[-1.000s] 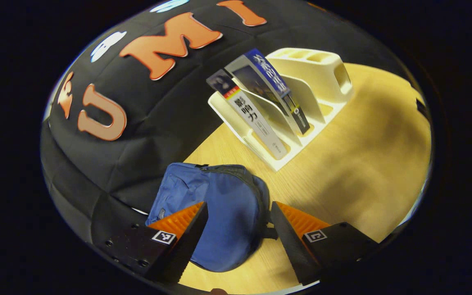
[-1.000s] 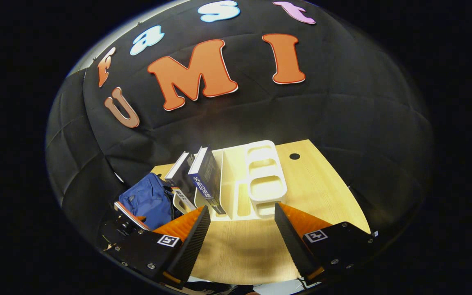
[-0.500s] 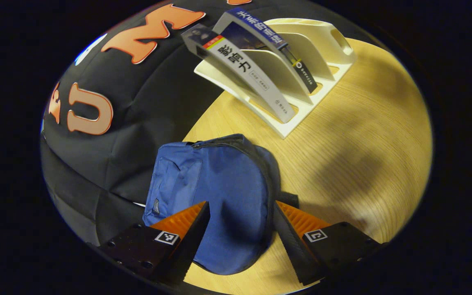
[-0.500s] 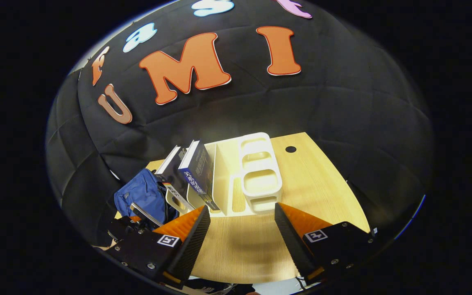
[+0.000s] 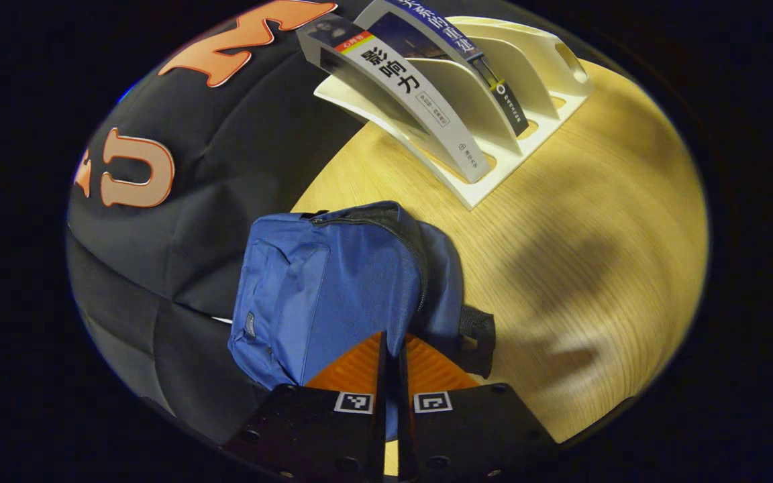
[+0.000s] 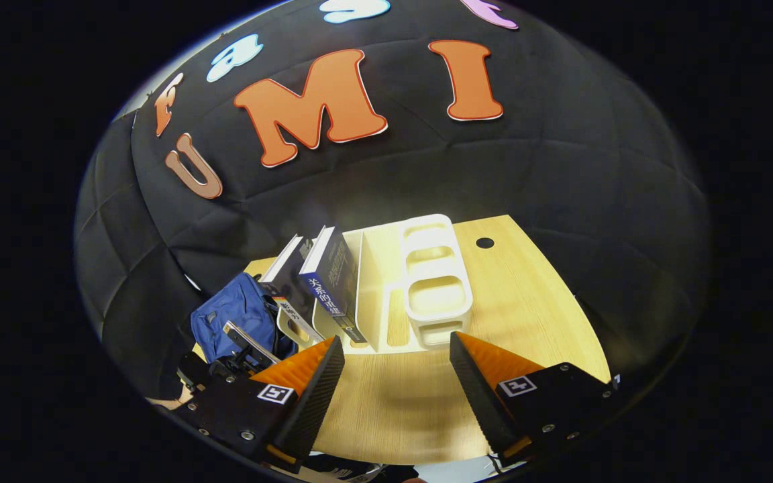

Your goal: Open the schoolbag, grab two books from the bookshelf and put them into the schoolbag.

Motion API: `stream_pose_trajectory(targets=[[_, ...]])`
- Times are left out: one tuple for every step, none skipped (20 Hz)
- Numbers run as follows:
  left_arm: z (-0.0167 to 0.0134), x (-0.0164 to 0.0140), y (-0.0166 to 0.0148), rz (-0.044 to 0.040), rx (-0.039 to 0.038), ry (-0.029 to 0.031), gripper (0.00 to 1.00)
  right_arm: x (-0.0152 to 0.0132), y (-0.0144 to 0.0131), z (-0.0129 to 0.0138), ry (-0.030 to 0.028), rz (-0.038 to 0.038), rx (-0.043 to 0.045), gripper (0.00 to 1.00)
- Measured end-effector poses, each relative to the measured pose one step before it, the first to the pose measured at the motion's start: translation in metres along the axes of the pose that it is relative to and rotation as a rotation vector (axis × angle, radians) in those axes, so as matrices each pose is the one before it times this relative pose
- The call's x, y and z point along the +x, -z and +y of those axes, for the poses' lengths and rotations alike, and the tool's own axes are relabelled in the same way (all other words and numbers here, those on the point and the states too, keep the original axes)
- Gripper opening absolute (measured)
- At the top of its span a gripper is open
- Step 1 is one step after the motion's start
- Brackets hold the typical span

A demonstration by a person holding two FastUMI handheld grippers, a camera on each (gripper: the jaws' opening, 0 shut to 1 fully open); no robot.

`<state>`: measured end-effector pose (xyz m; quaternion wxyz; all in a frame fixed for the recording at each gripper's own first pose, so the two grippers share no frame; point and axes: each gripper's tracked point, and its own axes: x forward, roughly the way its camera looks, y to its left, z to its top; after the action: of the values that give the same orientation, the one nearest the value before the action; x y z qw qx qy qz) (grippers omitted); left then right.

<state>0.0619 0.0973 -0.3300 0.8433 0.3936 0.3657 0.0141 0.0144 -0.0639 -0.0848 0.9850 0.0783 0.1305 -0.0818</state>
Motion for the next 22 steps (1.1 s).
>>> stream_pose_trajectory(targets=[[0.00389, -0.00268, -0.00241, 0.00233, -0.02896, 0.03426, 0.06, -0.00083, -0.00188, -0.00002, -0.00334, -0.00551, 0.00082, 0.95], [0.00398, -0.00623, -0.00376, 0.00409, -0.04867, 0.03974, 0.06, -0.00101, -0.00248, 0.00039, -0.00354, -0.00511, 0.00149, 0.95], [0.00456, -0.00748, -0.00705, -0.00158, -0.05085, 0.04319, 0.05, 0.00013, -0.0027, 0.00084, -0.00436, -0.00408, 0.00254, 0.95], [0.01244, -0.00641, -0.0079, -0.0022, -0.04475, 0.0407, 0.05, 0.00075, -0.00264, 0.00315, -0.00713, -0.00292, 0.00327, 0.95], [0.01179, -0.00741, -0.008, -0.00267, -0.02834, 0.03993, 0.05, 0.00035, -0.00383, 0.00358, -0.01049, -0.0022, 0.00484, 0.95], [0.01324, -0.00507, -0.00636, 0.00026, -0.01364, 0.02723, 0.05, -0.00018, -0.00226, 0.00577, -0.01527, 0.00509, 0.00697, 0.95], [0.0131, -0.00571, -0.00786, 0.00085, -0.00518, 0.01368, 0.05, 0.00106, -0.00323, 0.00709, -0.01753, 0.00581, 0.00425, 0.95], [0.01449, -0.01302, -0.00985, -0.00616, -0.00112, 0.00916, 0.05, 0.00126, -0.00528, 0.00625, -0.00969, 0.00079, -0.00109, 0.95], [0.01434, -0.01106, -0.00998, -0.01109, 0.00667, 0.00492, 0.05, 0.00146, -0.00611, 0.00546, -0.00697, 0.00256, -0.00468, 0.95], [0.01711, -0.01023, -0.00786, -0.01035, 0.01834, -0.00081, 0.05, 0.00226, -0.00675, 0.00857, -0.00885, 0.00252, -0.0066, 0.95], [0.01547, -0.00487, -0.00829, -0.01202, 0.01851, -0.0008, 0.05, 0.0019, -0.00826, 0.01239, -0.01496, 0.00031, -0.0072, 0.95], [0.0126, -0.00439, -0.00558, -0.01206, 0.01017, 0.00438, 0.05, 0.00379, -0.00872, 0.01446, -0.02206, 0.00366, -0.00769, 0.95], [0.00995, -0.00182, -0.00381, -0.00747, -0.00055, 0.01066, 0.05, 0.0062, -0.00531, 0.01564, -0.02831, 0.0085, -0.00812, 0.95], [0.0069, -0.00071, -0.00138, -0.00658, -0.00921, 0.02409, 0.05, 0.00998, -0.00751, 0.01449, -0.00959, 0.01609, 0.00212, 0.94], [0.00388, 0.00125, -0.00193, -0.00834, -0.00675, 0.0367, 0.05, 0.01204, -0.00319, 0.00999, 0.00525, 0.03021, 0.00267, 0.94], [0.00441, 0.00269, 0.00048, -0.00703, 0.00339, 0.03604, 0.05, 0.01482, -0.00245, 0.00991, 0.01776, 0.04011, 0.00506, 0.94], [0.00771, 0.00381, 0.00097, -0.00369, 0.01697, 0.02597, 0.05, 0.01453, -0.00624, 0.01276, 0.00087, 0.03828, 0.02216, 0.94], [0.00902, 0.0033, 0.00131, -0.00652, 0.02321, 0.0216, 0.05, 0.01509, -0.00672, 0.01993, -0.03157, 0.04011, 0.04372, 0.95], [0.00851, 0.00267, -0.00017, -0.00748, 0.01941, 0.02124, 0.05, 0.01459, -0.00391, 0.01868, -0.02952, 0.04973, 0.05666, 0.94], [0.00763, 0.00215, -0.00008, -0.01022, 0.01285, 0.02658, 0.05, 0.01496, -0.00236, 0.01444, -0.01741, 0.05361, 0.04338, 0.94], [0.00546, 0.00376, -0.00004, -0.00957, 0.00826, 0.03132, 0.05, 0.01576, -0.00499, 0.00922, 0.00736, 0.04142, 0.03143, 0.94], [0.00729, 0.00335, 0.00195, -0.0084, 0.00957, 0.02797, 0.05, 0.016, -0.00642, 0.00427, 0.01951, 0.01925, 0.00853, 0.95]])
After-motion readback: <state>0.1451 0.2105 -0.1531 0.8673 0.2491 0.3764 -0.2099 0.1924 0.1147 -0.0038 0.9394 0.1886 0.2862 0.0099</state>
